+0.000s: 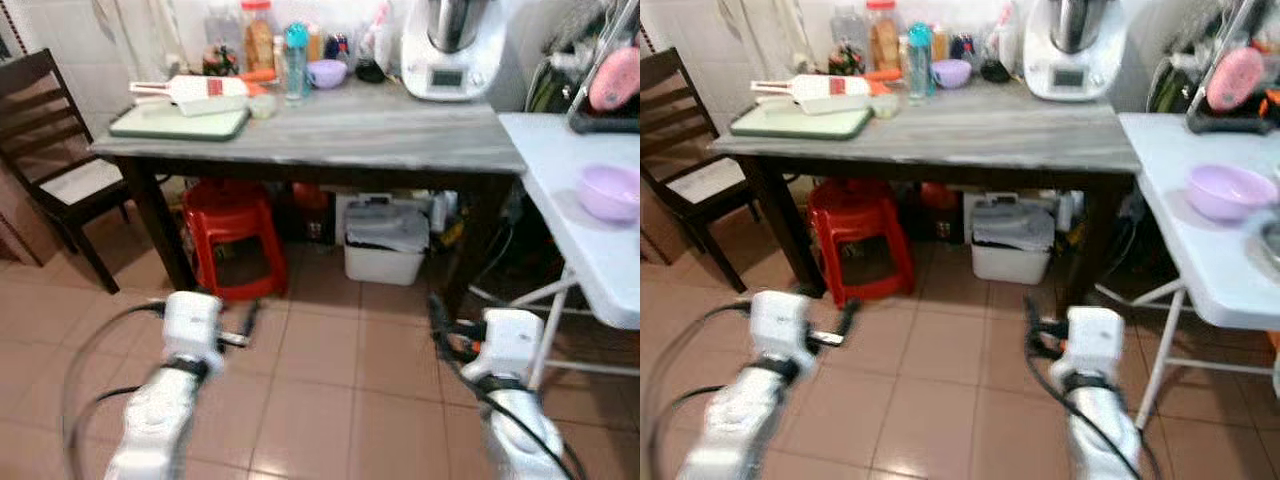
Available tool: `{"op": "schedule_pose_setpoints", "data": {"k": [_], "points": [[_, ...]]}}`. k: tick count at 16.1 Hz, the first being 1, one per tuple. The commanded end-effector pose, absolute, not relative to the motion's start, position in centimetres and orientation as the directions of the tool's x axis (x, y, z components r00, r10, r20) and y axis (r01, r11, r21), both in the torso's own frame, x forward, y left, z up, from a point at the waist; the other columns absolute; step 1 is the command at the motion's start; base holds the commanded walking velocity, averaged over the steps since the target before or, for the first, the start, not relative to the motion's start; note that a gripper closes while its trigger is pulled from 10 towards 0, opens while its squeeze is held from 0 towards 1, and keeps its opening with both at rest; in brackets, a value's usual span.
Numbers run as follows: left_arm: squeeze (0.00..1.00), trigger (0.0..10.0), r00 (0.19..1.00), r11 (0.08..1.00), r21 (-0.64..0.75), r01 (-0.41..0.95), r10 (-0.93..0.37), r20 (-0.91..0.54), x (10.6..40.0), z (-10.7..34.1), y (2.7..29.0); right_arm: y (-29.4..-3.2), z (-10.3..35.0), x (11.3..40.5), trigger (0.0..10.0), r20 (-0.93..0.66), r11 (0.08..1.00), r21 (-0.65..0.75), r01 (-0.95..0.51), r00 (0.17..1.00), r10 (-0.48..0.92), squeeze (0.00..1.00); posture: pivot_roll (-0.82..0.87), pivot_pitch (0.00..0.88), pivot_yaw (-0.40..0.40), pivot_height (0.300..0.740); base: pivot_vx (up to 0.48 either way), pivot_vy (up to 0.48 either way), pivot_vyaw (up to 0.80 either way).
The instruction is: Setting the table
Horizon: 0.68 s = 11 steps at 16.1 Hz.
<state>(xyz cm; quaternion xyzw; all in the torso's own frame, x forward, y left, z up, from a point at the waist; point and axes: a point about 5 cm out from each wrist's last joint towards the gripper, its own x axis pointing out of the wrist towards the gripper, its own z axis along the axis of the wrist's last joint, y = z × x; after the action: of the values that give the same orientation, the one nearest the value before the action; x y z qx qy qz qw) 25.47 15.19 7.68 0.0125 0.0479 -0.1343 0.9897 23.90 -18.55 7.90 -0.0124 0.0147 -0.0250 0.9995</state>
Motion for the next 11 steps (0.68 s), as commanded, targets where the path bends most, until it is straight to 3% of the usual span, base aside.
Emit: {"op": "schedule_pose_setpoints", "data": {"k": [1, 11], "points": [[0.0, 10.0, 0.965, 0.967, 0.035, 0.251, -0.247, -0.094, 25.64, 7.99, 16.0, -18.12, 8.29, 24.21, 10.0, -0.014, 0.999, -0.018, 0.038, 0.999, -0.038, 0.0, 0.04, 0.0, 0.026, 0.74, 0.0, -0.334, 0.0], [0.0, 10.0, 0.962, 0.965, 0.034, 0.261, -0.257, -0.094, 25.71, 7.96, 15.74, -18.34, 8.22, 24.1, 10.0, -0.014, 0.999, -0.023, 0.036, 0.999, -0.036, 0.0, 0.04, 0.0, 0.024, 0.74, 0.0, -0.332, 0.0]]}}
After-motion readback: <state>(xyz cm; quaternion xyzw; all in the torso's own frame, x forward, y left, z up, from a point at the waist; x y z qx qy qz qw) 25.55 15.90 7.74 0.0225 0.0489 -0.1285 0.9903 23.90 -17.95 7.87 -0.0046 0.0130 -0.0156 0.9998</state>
